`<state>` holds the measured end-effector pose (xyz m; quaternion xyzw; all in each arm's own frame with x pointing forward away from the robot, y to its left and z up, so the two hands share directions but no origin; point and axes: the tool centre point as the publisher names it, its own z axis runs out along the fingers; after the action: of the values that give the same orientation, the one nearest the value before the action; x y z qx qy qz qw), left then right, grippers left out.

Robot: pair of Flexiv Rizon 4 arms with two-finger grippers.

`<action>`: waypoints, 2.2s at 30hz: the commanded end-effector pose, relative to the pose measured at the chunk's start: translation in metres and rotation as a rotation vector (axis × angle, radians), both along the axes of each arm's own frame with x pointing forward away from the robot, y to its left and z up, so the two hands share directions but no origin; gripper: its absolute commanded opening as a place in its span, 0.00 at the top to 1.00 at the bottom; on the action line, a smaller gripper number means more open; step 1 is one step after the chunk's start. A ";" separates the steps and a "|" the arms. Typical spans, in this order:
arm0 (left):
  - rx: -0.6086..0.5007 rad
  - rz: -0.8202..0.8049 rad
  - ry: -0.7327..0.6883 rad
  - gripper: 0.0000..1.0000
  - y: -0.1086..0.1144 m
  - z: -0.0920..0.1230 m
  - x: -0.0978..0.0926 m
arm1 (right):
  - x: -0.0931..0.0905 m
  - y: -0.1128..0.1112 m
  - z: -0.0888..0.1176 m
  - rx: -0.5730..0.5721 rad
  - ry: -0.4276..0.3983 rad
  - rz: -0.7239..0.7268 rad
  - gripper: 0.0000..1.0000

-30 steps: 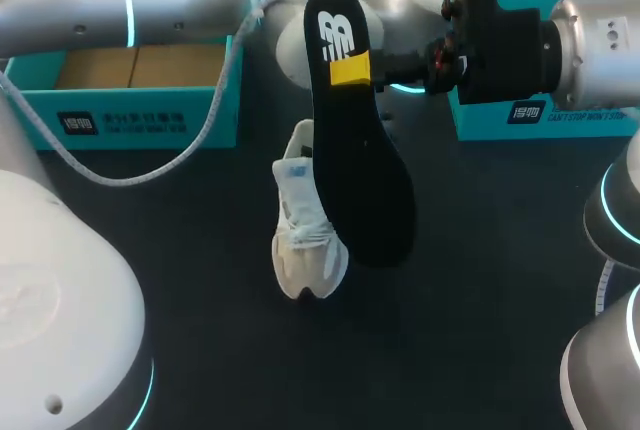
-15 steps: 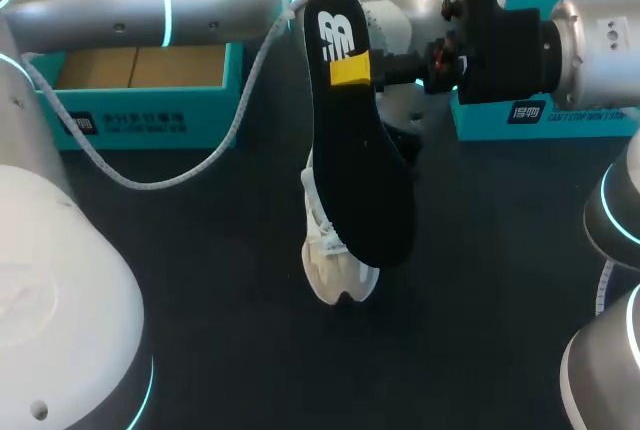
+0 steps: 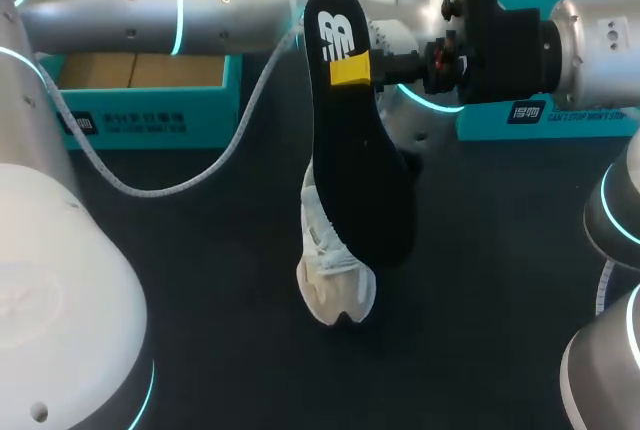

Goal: Take the shoe out of the shoebox, open the shoe tongue, remove and reinsert the insole, then place the shoe into the shoebox

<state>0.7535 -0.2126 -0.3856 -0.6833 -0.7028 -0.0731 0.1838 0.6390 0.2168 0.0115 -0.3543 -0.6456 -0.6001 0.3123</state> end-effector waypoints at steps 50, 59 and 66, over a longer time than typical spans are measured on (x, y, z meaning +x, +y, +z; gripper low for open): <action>-0.887 -0.151 -0.045 0.00 0.083 0.181 0.076 | 0.087 -0.072 -0.001 -0.015 0.252 -0.176 1.00; -0.922 -0.183 0.038 0.00 0.099 0.201 0.077 | 0.122 -0.097 -0.009 -0.025 0.405 -0.265 1.00; -0.922 -0.183 0.038 0.00 0.099 0.201 0.077 | 0.122 -0.097 -0.009 -0.025 0.405 -0.265 1.00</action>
<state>0.8315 -0.1158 -0.1811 -0.7600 -0.5985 0.2252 -0.1158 0.7599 0.1164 0.0025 -0.5510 -0.5256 -0.5454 0.3502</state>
